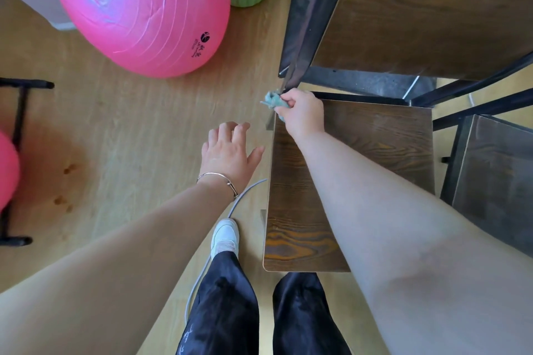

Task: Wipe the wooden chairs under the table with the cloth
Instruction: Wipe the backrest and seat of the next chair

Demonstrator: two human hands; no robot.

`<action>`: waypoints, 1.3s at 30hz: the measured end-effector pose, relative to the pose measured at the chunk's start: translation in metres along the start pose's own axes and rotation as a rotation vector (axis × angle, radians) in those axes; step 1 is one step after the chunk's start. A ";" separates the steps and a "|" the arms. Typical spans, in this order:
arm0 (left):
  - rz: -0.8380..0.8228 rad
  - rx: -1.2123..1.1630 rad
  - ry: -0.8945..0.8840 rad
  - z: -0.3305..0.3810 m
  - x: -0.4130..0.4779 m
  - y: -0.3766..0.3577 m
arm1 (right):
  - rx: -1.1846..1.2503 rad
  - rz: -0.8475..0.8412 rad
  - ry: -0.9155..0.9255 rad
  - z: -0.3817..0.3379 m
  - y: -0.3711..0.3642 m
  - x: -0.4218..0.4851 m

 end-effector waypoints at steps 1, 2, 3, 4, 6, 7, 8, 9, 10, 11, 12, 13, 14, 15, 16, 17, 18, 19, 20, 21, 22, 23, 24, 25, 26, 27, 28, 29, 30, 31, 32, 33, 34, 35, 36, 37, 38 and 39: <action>-0.002 0.004 0.003 0.000 0.001 0.001 | -0.017 -0.018 0.022 0.001 0.001 -0.002; -0.004 0.010 0.004 0.000 0.001 0.002 | -0.034 -0.041 0.054 0.004 0.002 -0.005; -0.006 0.016 0.004 0.001 0.000 0.002 | -0.049 -0.061 0.091 0.007 0.003 -0.012; -0.009 0.016 0.003 0.001 -0.002 0.003 | -0.057 -0.082 0.127 0.012 0.002 -0.022; -0.024 0.000 0.001 0.001 -0.009 0.003 | -0.034 -0.114 0.202 0.029 -0.004 -0.053; -0.038 -0.007 -0.001 0.000 -0.014 0.002 | -0.017 -0.130 0.236 0.040 -0.007 -0.071; -0.052 -0.005 -0.002 -0.001 -0.021 -0.001 | -0.001 -0.150 0.262 0.051 -0.008 -0.091; -0.065 0.003 -0.004 -0.003 -0.028 -0.004 | 0.009 -0.174 0.281 0.063 -0.009 -0.110; -0.075 0.014 -0.006 -0.004 -0.035 -0.007 | 0.013 -0.202 0.302 0.074 -0.009 -0.128; -0.085 0.025 -0.006 -0.004 -0.040 -0.011 | 0.011 -0.230 0.323 0.081 -0.008 -0.142; -0.094 0.035 -0.003 -0.004 -0.044 -0.014 | 0.012 -0.255 0.338 0.086 -0.006 -0.152; -0.102 0.041 0.000 -0.003 -0.046 -0.017 | 0.016 -0.275 0.344 0.089 -0.002 -0.157; -0.107 0.043 0.002 0.000 -0.048 -0.020 | 0.030 -0.281 0.332 0.091 0.003 -0.156; -0.108 0.041 0.000 0.003 -0.049 -0.023 | 0.044 -0.260 0.306 0.094 0.011 -0.150; -0.106 0.037 -0.006 0.008 -0.049 -0.025 | 0.057 -0.205 0.270 0.098 0.023 -0.139; -0.100 0.030 -0.015 0.013 -0.049 -0.028 | 0.061 -0.121 0.237 0.103 0.037 -0.124; -0.094 0.023 -0.025 0.018 -0.049 -0.030 | 0.056 -0.033 0.197 0.109 0.053 -0.107; -0.089 0.019 -0.037 0.023 -0.049 -0.033 | 0.038 0.035 0.152 0.115 0.070 -0.087; -0.087 0.022 -0.050 0.028 -0.049 -0.035 | 0.007 0.076 0.101 0.121 0.086 -0.066; -0.086 0.026 -0.060 0.033 -0.047 -0.037 | -0.032 0.098 0.043 0.126 0.097 -0.046; -0.086 0.027 -0.065 0.036 -0.046 -0.038 | -0.052 0.113 -0.027 0.132 0.104 -0.025; -0.086 0.025 -0.068 0.040 -0.044 -0.039 | -0.042 0.126 -0.096 0.136 0.107 -0.008; -0.087 0.023 -0.070 0.043 -0.043 -0.040 | -0.015 0.132 -0.157 0.137 0.106 0.007; -0.088 0.024 -0.075 0.046 -0.041 -0.041 | 0.010 0.138 -0.189 0.135 0.103 0.016; -0.087 0.028 -0.082 0.048 -0.040 -0.041 | 0.017 0.145 -0.195 0.130 0.097 0.021; -0.087 0.032 -0.089 0.049 -0.038 -0.042 | 0.014 0.146 -0.178 0.121 0.089 0.021; -0.087 0.037 -0.091 0.049 -0.037 -0.042 | 0.013 0.134 -0.138 0.110 0.079 0.019; -0.089 0.045 -0.091 0.048 -0.035 -0.042 | 0.007 0.111 -0.069 0.098 0.068 0.013; -0.093 0.054 -0.088 0.047 -0.032 -0.041 | -0.014 0.081 0.014 0.088 0.057 0.004; -0.101 0.064 -0.084 0.046 -0.030 -0.041 | -0.033 0.049 0.087 0.081 0.048 -0.007; -0.108 0.072 -0.082 0.045 -0.029 -0.040 | -0.046 0.016 0.135 0.079 0.040 -0.018; -0.113 0.078 -0.080 0.045 -0.027 -0.040 | -0.052 -0.013 0.175 0.079 0.035 -0.030; -0.115 0.081 -0.080 0.046 -0.026 -0.039 | -0.052 -0.048 0.217 0.084 0.032 -0.042; -0.113 0.081 -0.081 0.047 -0.026 -0.038 | -0.042 -0.086 0.263 0.091 0.030 -0.056; -0.110 0.077 -0.081 0.049 -0.025 -0.038 | -0.024 -0.119 0.307 0.100 0.028 -0.071; -0.109 0.071 -0.081 0.051 -0.024 -0.037 | -0.002 -0.146 0.341 0.109 0.026 -0.088; -0.112 0.072 -0.082 0.054 -0.023 -0.037 | 0.011 -0.170 0.362 0.116 0.024 -0.105; -0.118 0.081 -0.086 0.056 -0.023 -0.037 | 0.015 -0.198 0.374 0.122 0.022 -0.121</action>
Point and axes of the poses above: each hand's wrist, its own x-axis towards the middle knuckle, its own y-axis out of the back of the hand, z = x × y, the point moved 1 cm from there along x, towards the middle knuckle, and after that the axes turned 1 degree about -x, right-handed, at the moved point
